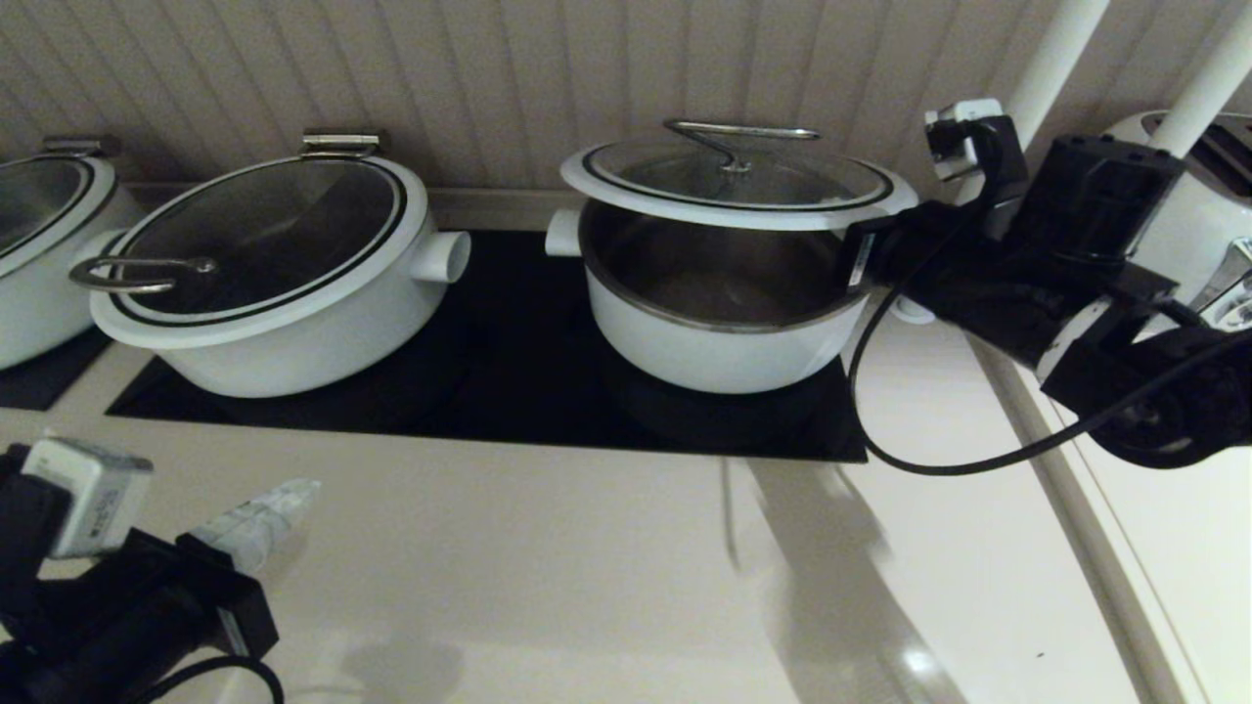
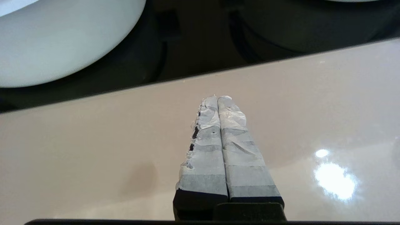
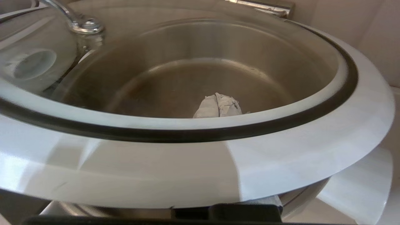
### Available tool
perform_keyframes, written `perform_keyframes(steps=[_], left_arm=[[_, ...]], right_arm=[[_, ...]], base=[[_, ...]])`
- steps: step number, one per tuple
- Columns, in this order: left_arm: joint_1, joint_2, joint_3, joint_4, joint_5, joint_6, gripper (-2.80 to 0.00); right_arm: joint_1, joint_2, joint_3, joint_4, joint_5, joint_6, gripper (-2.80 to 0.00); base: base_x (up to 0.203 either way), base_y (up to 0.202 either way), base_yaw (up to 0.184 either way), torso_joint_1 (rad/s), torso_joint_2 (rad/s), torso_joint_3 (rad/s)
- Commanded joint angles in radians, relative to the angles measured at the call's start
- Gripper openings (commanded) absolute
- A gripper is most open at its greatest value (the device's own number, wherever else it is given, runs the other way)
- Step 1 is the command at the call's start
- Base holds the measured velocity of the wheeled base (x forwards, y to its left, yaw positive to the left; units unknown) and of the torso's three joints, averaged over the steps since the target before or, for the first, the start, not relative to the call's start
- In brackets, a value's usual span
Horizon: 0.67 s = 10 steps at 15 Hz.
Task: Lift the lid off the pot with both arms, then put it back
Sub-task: Open the pot lid completely
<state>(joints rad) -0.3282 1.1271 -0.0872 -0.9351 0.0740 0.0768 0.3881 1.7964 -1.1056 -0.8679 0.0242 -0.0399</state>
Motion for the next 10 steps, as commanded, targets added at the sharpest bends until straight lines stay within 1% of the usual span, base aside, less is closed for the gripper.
perform_keyframes(steps=[1, 5, 6, 8, 10], left_arm=[[0.008, -0.038, 0.017, -0.005, 0.001, 0.000, -2.80], [0.028, -0.086, 0.079, -0.005, 0.000, 0.001, -2.80], [0.031, -0.107, 0.086, 0.004, 0.000, -0.001, -2.80], [0.040, -0.150, 0.087, 0.056, 0.002, -0.015, -2.80], [0.047, -0.169, 0.087, 0.068, 0.030, -0.021, -2.80]], right_arm=[[-0.002, 0.005, -0.006, -0.005, 0.000, -0.001, -2.80], [-0.002, 0.006, -0.021, -0.003, -0.001, -0.002, -2.80], [-0.002, 0.008, -0.024, -0.002, -0.001, -0.002, -2.80], [-0.002, 0.009, -0.034, 0.000, -0.001, -0.002, -2.80], [-0.002, 0.009, -0.034, 0.000, -0.001, -0.002, -2.80]], base=[[0.000, 0.000, 0.000, 0.000, 0.00, 0.000], [0.000, 0.000, 0.000, 0.000, 0.00, 0.000], [0.000, 0.000, 0.000, 0.000, 0.00, 0.000], [0.000, 0.000, 0.000, 0.000, 0.00, 0.000], [0.000, 0.000, 0.000, 0.000, 0.00, 0.000]])
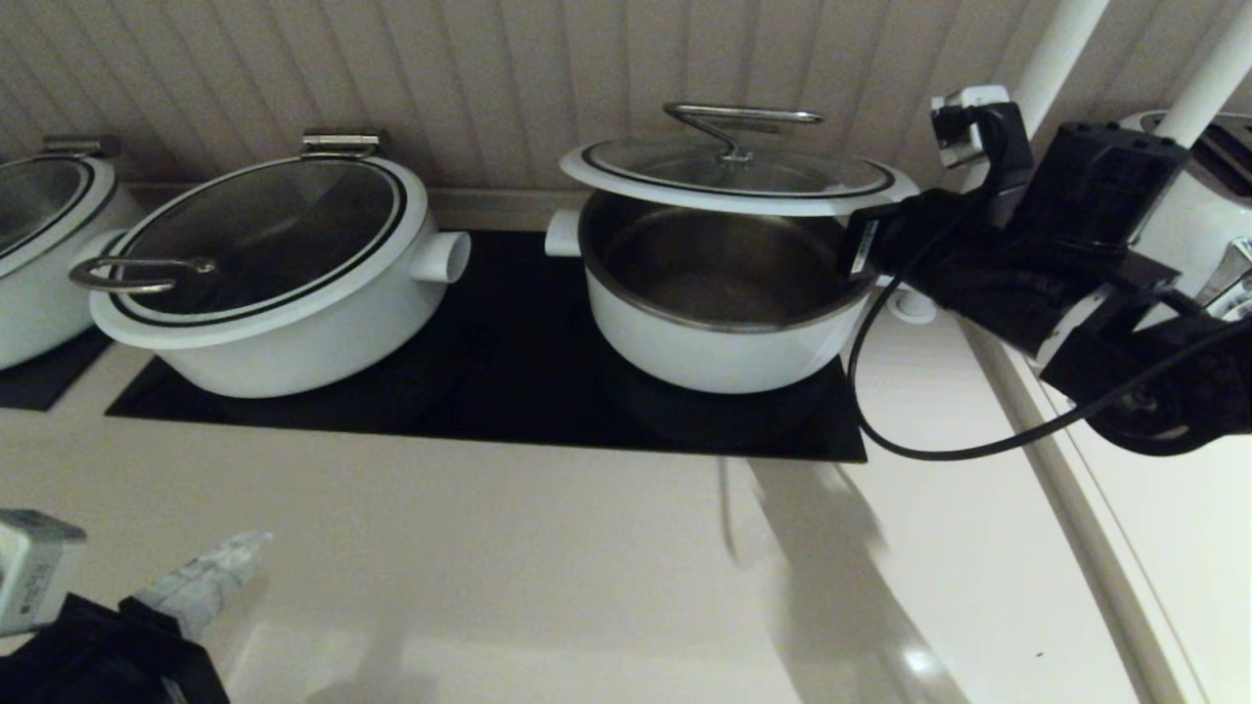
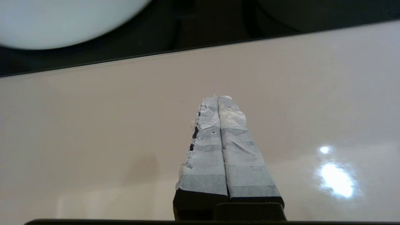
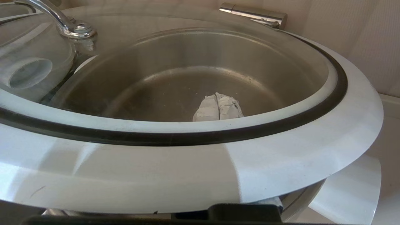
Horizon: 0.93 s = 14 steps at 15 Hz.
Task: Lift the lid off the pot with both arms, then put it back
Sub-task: Open the pot lid completely
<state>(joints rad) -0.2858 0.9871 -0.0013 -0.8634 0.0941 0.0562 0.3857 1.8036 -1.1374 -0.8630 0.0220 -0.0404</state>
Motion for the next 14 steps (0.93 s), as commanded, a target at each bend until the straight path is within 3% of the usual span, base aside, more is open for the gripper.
perform_keyframes(steps=[1, 6, 11, 14], left_arm=[[0.010, -0.039, 0.001, 0.002, 0.020, -0.008, -2.80], [0.021, -0.196, 0.001, 0.134, 0.025, -0.038, -2.80], [0.021, -0.642, 0.001, 0.555, -0.019, -0.028, -2.80], [0.020, -0.711, 0.001, 0.733, -0.039, -0.041, -2.80]], right_arm=[[0.001, 0.002, -0.002, -0.005, 0.001, -0.001, -2.80], [0.001, 0.000, -0.002, -0.007, 0.001, -0.001, -2.80], [0.000, -0.007, -0.002, -0.007, 0.001, -0.001, -2.80], [0.000, -0.012, -0.001, -0.010, 0.001, 0.000, -2.80]], base=[[0.000, 0.000, 0.000, 0.000, 0.00, 0.000], [0.000, 0.000, 0.000, 0.000, 0.00, 0.000], [0.000, 0.000, 0.000, 0.000, 0.00, 0.000], [0.000, 0.000, 0.000, 0.000, 0.00, 0.000]])
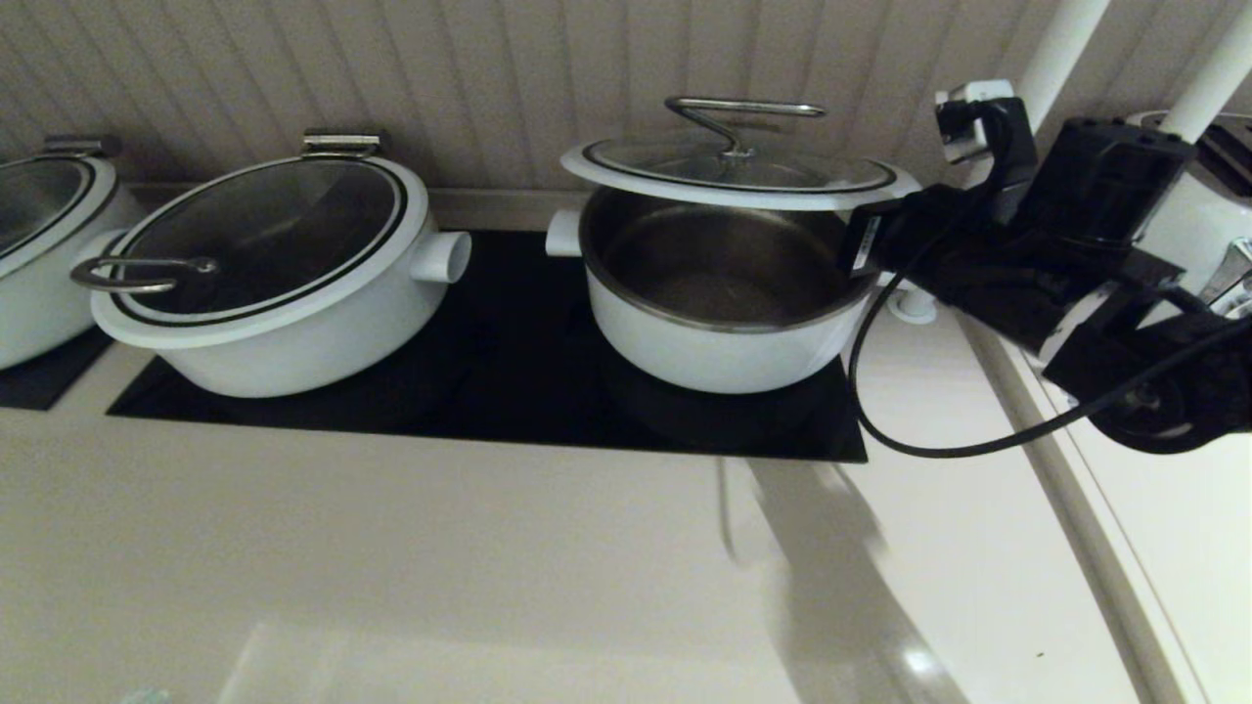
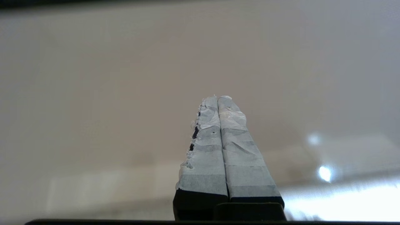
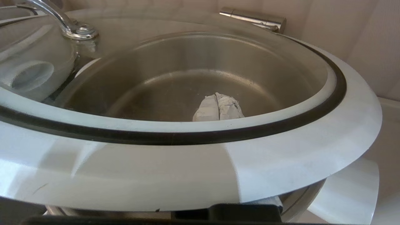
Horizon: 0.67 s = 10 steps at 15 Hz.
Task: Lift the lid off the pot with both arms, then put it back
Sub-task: Open the pot lid completely
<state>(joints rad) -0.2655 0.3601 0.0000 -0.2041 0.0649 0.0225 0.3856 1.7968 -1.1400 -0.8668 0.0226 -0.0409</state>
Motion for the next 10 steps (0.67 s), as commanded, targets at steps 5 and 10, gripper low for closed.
perform_keyframes(steps=[5, 10], left_arm=[[0.000, -0.081, -0.002, 0.212, -0.068, 0.002, -2.80], [-0.001, -0.081, 0.000, 0.209, -0.066, -0.009, -2.80]], right_arm=[[-0.001, -0.008, 0.002, -0.006, 0.000, 0.001, -2.80], [-0.001, -0.007, 0.003, -0.008, 0.000, 0.001, -2.80]], base=[[0.000, 0.000, 0.000, 0.000, 0.00, 0.000], [0.000, 0.000, 0.000, 0.000, 0.00, 0.000]])
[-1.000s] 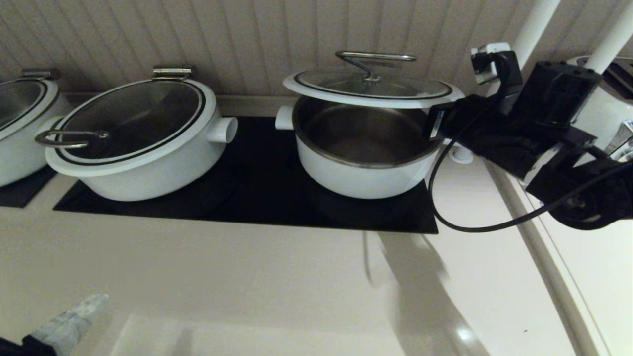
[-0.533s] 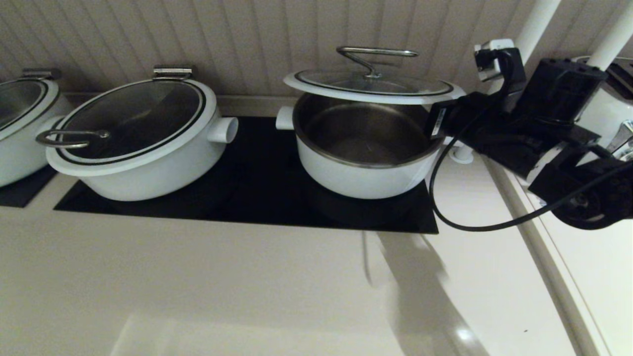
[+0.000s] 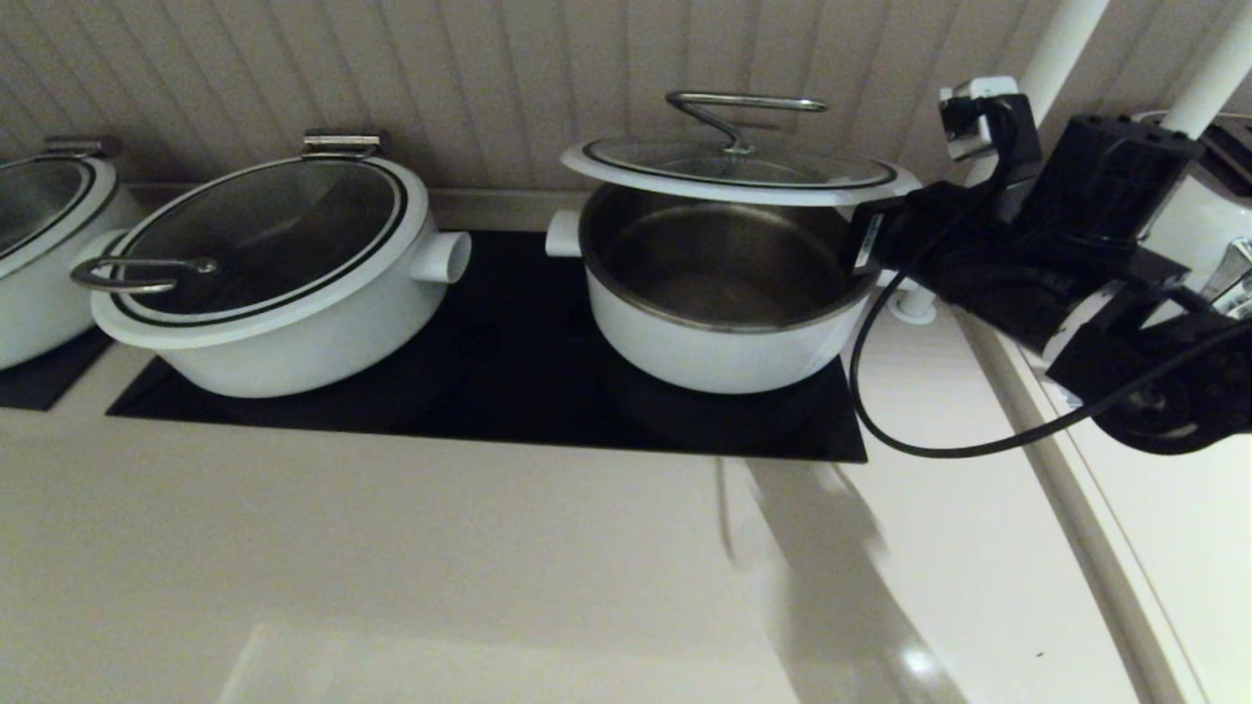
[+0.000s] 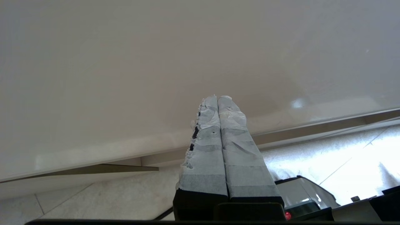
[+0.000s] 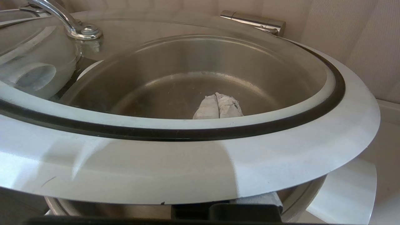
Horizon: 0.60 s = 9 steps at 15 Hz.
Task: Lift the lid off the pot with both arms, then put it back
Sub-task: Open the pot lid completely
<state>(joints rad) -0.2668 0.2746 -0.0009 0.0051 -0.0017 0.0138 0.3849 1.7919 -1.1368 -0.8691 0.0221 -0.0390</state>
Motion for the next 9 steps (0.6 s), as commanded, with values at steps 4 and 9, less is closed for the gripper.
perform_keyframes(steps=[4, 9], left_arm=[[0.000, 0.005, 0.001, -0.001, 0.002, -0.002, -2.80], [0.008, 0.005, 0.001, -0.001, 0.002, 0.000, -2.80]], right_arm=[[-0.006, -0.005, -0.001, -0.005, 0.000, -0.001, -2.80], [-0.012, -0.017, -0.001, -0.005, 0.001, -0.001, -2.80]], base=[[0.000, 0.000, 0.000, 0.000, 0.00, 0.000], [0.000, 0.000, 0.000, 0.000, 0.00, 0.000]])
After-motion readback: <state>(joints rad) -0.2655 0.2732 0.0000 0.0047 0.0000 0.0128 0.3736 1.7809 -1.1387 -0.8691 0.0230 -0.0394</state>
